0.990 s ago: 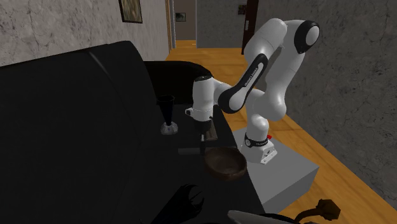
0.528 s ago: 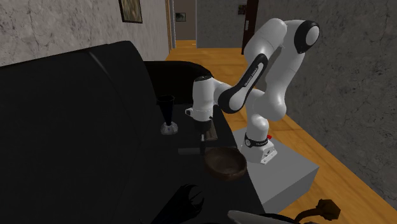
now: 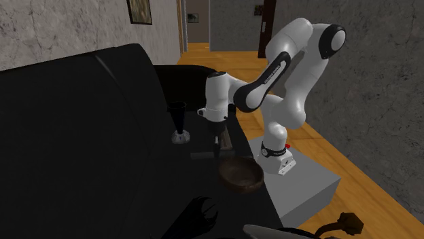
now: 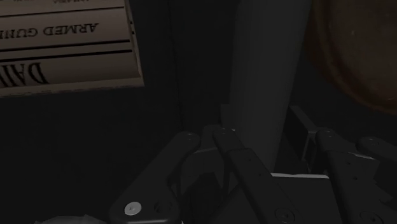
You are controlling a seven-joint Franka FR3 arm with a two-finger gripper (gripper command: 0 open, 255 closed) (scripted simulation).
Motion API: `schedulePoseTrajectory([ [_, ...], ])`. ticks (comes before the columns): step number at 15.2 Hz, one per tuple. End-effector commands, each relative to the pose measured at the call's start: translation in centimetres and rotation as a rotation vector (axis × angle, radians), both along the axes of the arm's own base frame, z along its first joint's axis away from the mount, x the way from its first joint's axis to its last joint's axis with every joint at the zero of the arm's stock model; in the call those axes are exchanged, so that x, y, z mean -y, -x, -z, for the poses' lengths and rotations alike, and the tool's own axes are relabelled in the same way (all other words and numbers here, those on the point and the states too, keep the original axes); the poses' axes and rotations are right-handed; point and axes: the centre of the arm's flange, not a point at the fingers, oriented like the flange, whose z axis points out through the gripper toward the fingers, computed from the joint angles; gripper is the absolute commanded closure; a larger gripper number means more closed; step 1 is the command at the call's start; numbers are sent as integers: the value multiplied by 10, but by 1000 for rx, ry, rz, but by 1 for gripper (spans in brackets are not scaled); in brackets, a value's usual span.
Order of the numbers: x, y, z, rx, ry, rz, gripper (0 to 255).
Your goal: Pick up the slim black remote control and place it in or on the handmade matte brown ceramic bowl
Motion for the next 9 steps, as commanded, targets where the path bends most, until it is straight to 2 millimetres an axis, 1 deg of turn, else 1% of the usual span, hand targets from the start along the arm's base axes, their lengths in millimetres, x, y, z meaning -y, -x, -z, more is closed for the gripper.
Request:
schedulePoseTrajectory([
  [1,-1,1,-11,0,0,0,255],
  [9,-1,1,-53,0,0,0,255],
])
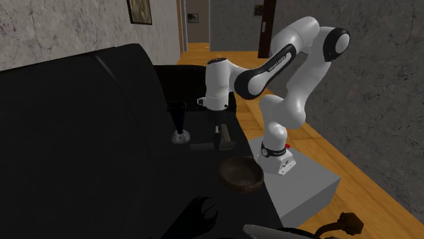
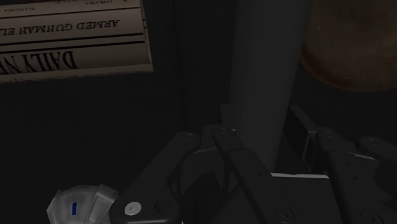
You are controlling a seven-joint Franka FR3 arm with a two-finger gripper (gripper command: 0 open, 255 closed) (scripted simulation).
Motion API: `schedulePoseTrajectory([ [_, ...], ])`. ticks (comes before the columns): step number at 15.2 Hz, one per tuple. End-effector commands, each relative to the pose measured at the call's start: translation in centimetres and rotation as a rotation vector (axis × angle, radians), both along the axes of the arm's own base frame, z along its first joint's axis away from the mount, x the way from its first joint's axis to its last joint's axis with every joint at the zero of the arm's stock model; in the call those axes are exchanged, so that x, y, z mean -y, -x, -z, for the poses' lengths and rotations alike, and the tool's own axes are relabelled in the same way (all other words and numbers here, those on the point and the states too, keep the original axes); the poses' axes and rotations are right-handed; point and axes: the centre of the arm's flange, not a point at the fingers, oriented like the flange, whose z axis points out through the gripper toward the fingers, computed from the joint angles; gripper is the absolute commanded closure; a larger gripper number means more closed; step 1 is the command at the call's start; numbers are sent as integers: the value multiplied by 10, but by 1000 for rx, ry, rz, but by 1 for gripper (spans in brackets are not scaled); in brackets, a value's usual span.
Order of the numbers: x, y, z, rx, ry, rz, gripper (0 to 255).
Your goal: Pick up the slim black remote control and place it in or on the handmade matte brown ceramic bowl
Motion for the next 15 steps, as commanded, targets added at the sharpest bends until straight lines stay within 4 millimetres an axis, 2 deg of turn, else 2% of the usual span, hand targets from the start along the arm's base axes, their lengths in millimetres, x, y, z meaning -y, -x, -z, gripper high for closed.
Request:
schedulePoseTrajectory([
  [1,-1,0,-11,-1,0,0,255],
  [7,-1,0,-39,-1,0,0,255],
  [15,-102,31,-32,-1,0,0,255],
])
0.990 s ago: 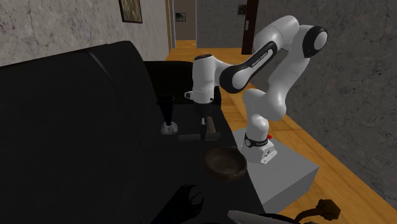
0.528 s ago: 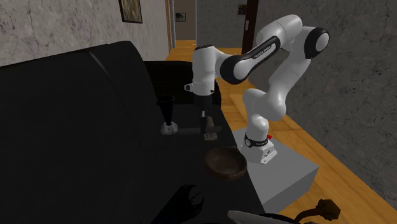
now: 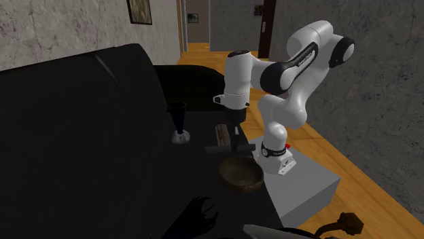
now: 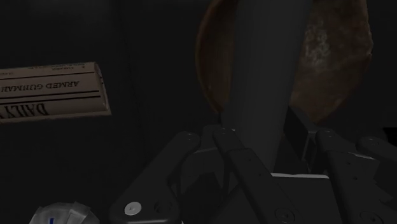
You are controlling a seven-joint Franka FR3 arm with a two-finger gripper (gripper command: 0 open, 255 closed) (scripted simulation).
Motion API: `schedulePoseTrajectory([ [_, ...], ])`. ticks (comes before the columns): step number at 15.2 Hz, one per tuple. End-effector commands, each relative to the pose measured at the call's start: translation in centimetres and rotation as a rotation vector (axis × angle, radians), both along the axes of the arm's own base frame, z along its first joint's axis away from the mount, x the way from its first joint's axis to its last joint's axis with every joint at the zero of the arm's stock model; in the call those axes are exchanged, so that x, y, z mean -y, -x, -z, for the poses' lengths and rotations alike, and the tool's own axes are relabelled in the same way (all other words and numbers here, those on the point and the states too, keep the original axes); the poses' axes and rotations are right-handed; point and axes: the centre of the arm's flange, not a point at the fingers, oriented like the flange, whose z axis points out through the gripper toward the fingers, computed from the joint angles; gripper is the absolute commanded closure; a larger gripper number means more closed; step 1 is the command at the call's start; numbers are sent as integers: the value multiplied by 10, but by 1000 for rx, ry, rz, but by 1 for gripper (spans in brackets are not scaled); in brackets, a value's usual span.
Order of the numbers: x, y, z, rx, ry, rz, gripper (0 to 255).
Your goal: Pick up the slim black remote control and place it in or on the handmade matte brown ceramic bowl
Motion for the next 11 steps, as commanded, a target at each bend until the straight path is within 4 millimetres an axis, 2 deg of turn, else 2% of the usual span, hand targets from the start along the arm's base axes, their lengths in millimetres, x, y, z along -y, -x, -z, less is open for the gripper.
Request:
schedulePoseTrajectory([
  [1,-26,9,2,0,0,2,255],
  [3,-57,19,4,0,0,2,255],
  [11,-57,19,46,0,0,2,255],
])
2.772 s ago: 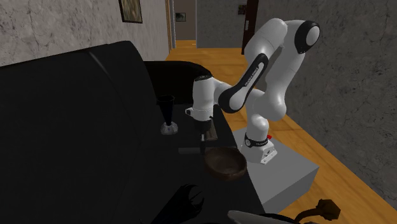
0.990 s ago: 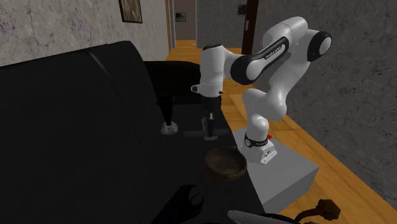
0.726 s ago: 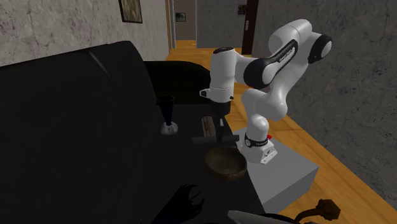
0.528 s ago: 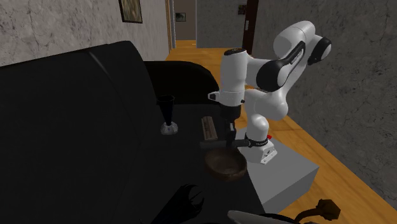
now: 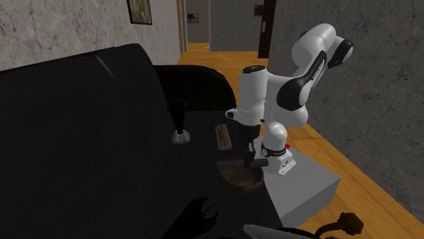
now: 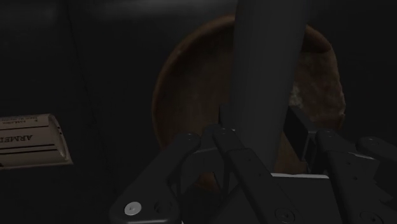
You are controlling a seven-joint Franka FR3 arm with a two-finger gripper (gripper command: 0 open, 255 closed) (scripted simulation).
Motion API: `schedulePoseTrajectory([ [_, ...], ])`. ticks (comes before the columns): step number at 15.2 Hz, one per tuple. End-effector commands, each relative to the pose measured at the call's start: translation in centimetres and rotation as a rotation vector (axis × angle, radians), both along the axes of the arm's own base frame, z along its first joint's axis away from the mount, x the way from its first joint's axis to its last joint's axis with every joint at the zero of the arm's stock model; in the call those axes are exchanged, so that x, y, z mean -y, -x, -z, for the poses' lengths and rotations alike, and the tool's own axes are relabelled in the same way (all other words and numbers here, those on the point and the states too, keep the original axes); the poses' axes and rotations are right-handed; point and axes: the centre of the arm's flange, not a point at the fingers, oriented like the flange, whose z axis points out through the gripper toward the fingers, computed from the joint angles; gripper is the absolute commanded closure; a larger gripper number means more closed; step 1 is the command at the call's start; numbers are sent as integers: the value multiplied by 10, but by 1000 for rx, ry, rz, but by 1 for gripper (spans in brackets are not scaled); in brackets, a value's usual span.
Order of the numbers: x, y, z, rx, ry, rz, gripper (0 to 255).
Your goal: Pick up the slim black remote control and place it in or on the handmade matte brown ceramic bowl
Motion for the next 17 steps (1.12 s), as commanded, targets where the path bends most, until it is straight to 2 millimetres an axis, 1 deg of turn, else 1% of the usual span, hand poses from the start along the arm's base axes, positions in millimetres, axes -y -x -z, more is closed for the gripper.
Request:
schedulePoseTrajectory([
  [1,0,0,11,1,0,0,255],
  [3,0,0,21,1,0,0,255],
  [4,0,0,23,1,0,0,255],
  [11,0,0,23,1,0,0,255],
  [12,-1,0,23,1,0,0,0],
  [17,0,0,23,1,0,0,0],
])
